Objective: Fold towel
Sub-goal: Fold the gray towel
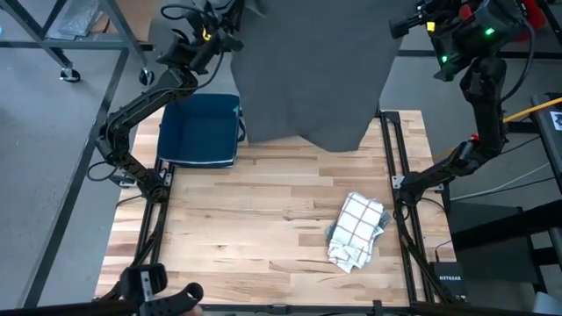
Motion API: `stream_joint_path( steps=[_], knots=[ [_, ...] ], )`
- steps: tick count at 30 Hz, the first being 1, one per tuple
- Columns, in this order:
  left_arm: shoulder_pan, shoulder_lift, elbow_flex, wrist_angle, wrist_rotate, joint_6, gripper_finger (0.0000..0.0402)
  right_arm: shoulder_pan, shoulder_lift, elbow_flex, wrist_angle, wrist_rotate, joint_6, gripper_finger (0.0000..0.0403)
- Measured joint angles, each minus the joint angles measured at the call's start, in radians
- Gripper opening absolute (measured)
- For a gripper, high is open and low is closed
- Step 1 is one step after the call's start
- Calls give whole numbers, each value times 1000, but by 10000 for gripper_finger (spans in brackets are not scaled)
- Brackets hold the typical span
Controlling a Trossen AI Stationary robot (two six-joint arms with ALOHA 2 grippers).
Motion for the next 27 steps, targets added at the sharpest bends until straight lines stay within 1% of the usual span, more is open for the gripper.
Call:
stream_joint_path(
  steps=[2, 5, 11, 15, 20, 25, 27],
  knots=[
    [4, 0, 0, 15, 0, 42, 0, -28, 1, 0, -1, -45, 2, 1],
    [6, 17, 11, 24, 0, 56, 0, -63, 9, 0, 6, -110, 17, 1],
    [8, 94, 60, 25, -13, 59, 0, -117, 45, 2, 3, -108, 22, 1],
    [11, 121, 80, 23, 1, 38, 0, -149, 54, 2, -2, -113, 21, 1],
    [38, 122, 121, 19, 16, 81, 0, -198, 51, 2, 8, -197, 19, 1],
    [57, 122, 164, 2, 46, 45, 0, -251, 47, 2, 4, -274, 21, 1],
    [58, 122, 171, -6, 77, 30, 0, -253, 47, 2, -5, -292, 25, 1]
  ],
)
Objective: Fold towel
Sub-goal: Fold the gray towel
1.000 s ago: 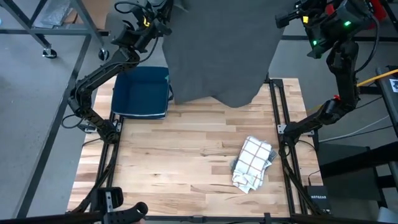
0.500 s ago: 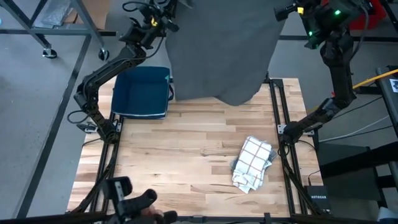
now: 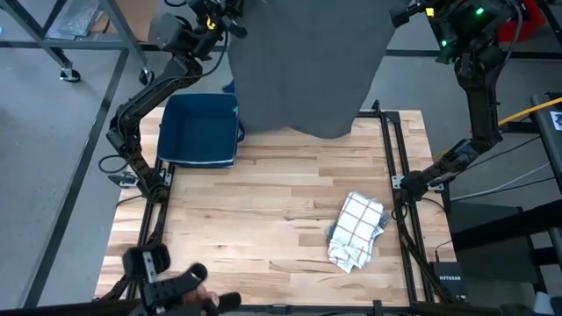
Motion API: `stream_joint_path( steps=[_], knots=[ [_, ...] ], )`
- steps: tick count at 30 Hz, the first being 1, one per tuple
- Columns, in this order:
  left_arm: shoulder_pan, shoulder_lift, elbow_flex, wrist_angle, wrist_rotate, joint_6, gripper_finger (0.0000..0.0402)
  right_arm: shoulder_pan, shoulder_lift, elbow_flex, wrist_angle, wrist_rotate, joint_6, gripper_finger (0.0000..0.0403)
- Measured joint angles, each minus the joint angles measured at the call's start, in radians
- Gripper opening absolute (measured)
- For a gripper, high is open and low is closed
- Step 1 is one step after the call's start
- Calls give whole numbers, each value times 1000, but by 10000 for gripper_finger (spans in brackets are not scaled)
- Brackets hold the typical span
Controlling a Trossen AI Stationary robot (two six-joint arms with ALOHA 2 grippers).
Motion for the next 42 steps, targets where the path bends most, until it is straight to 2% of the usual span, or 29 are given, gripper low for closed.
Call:
stream_joint_path(
  steps=[3, 7, 11, 14, 17, 19, 21, 23, 25, 32, 37, 42],
  knots=[
    [-3, 0, 4, -22, 101, -63, 0, 0, -15, 0, -65, 3, 0, 1],
    [-26, -13, 5, -109, 229, -154, 0, 0, -68, 0, -282, -2, 37, 1],
    [-67, -46, 5, -241, 348, -210, 0, -1, -138, 0, -479, -137, 244, 1],
    [-113, -85, 6, -386, 414, -189, 0, -1, -195, 1, -576, -221, 348, 1],
    [-170, -122, 6, -526, 422, -113, 0, -1, -252, 1, -644, -254, 391, 1],
    [-205, -143, 6, -563, 423, -70, 0, -1, -281, 1, -655, -285, 420, 1],
    [-229, -165, 5, -546, 405, -31, 0, 0, -306, 1, -635, -351, 460, 1],
    [-244, -183, 5, -518, 333, 15, 0, 0, -319, 1, -581, -394, 500, 1],
    [-245, -190, 6, -496, 247, 48, 0, 0, -321, 1, -519, -401, 521, 1],
    [-234, -170, 5, -375, 46, 192, 0, 0, -262, 0, -259, -383, 507, 1],
    [-197, -137, 5, -247, 17, 210, 0, 0, -181, 0, -159, -362, 471, 1],
    [-146, -111, 5, -202, -15, 191, 0, 0, -110, -2, -144, -254, 407, 1]
  ],
)
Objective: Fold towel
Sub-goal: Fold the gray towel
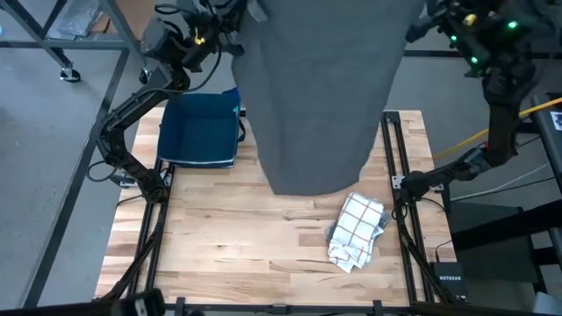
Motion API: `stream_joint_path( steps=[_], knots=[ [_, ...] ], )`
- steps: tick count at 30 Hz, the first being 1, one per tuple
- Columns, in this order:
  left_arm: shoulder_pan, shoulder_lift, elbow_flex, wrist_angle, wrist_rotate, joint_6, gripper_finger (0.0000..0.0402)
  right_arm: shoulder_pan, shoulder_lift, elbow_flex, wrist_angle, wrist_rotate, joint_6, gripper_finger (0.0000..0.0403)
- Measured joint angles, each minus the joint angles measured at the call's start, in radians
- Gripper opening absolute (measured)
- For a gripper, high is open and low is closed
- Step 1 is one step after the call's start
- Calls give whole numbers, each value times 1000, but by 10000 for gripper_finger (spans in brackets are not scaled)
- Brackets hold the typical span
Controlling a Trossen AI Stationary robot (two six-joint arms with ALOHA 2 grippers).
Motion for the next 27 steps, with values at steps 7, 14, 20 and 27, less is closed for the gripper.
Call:
stream_joint_path(
  steps=[7, 14, 20, 27],
  knots=[
    [57, 37, 0, -15, 28, -96, 0, 0, 28, 1, -25, 115, -77, 1],
    [33, 11, 0, -17, 171, -162, 0, 1, -52, 1, -100, 80, -62, 1],
    [-39, -54, -1, -102, 216, -143, 0, 2, -159, 1, -182, -42, 10, 1],
    [-196, -99, -2, -205, 178, 15, 0, 2, -248, 1, -203, -154, 107, 1]
  ],
)
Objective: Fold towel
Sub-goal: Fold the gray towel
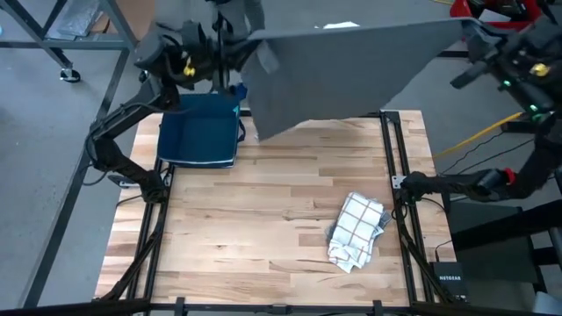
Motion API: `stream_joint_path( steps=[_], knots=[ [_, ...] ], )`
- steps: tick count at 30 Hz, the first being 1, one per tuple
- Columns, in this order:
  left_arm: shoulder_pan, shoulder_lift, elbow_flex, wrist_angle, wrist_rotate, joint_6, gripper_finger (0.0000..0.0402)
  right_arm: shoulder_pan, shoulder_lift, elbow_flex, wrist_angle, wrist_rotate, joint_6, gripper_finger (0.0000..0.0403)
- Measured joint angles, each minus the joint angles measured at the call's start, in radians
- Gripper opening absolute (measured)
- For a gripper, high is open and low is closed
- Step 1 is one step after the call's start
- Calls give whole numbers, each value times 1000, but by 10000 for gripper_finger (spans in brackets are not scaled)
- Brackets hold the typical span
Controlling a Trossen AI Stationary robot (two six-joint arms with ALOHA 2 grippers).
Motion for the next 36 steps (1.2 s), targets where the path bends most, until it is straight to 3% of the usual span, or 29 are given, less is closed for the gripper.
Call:
stream_joint_path(
  steps=[8, 17, 27, 32, 36],
  knots=[
    [-148, -15, 0, 12, -126, 142, 0, -1, -30, 0, 1, -81, 112, 1],
    [-224, -19, 35, -57, -206, 245, 0, -1, -36, 0, -16, -94, 131, 1],
    [-189, -11, 34, -190, -392, 412, 0, -1, -16, -1, -69, 38, 84, 1],
    [-133, 8, 29, -252, -406, 442, 0, -2, 23, -36, -92, 77, 29, 1],
    [-80, 44, 28, -302, -416, 463, 0, -2, 62, -72, -139, 181, -63, 1]
  ],
)
